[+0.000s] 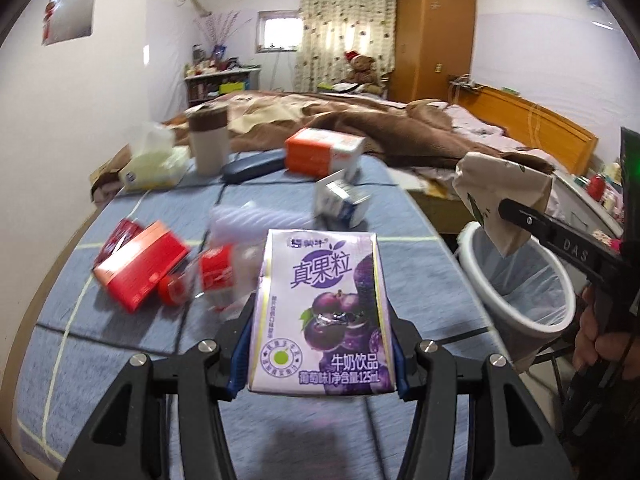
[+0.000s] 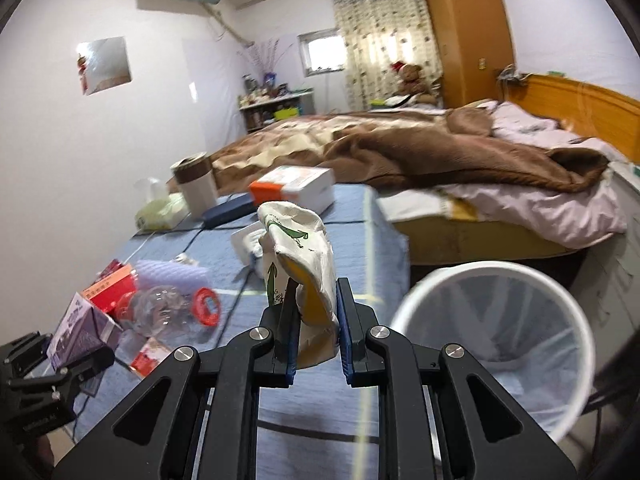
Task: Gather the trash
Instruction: 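Carry the purple carton and paper cup over the white wastebasket with both grippers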
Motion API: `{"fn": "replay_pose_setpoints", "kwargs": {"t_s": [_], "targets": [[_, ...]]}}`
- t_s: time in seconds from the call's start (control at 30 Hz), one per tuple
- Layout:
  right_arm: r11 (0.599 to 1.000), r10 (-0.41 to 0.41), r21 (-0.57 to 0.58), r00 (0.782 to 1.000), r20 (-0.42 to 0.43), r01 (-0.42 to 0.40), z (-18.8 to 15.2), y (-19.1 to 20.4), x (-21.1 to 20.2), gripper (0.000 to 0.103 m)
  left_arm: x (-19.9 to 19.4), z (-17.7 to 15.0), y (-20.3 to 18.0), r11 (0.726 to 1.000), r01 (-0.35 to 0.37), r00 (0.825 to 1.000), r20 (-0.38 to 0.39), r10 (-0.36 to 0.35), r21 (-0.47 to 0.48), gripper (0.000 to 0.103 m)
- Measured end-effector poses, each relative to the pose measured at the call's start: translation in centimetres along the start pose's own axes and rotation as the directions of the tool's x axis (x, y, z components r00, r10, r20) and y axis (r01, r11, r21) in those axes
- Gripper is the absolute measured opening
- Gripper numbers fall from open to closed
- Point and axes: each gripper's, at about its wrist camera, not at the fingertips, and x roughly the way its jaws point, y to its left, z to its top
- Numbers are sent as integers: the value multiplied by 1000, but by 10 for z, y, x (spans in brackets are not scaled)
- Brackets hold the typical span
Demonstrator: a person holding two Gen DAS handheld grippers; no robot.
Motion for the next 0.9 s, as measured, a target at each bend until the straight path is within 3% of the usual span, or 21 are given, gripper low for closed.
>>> {"fn": "replay_pose_setpoints", "kwargs": {"t_s": [0.27,0.53,0.9], "targets": [[993,-106,62,994,25,104,-5,-41,-30,17,15,22,-60,991,102,994,19,-104,87,56],[966,-226,123,974,-14,226,-23,-76,-34,17,40,33,-117,963,225,974,-15,-225,147,56],[931,-318,158,943,-100,330,-40,-120,-25,17,78,37,-179,933,300,954,-91,-287,200,56]]}}
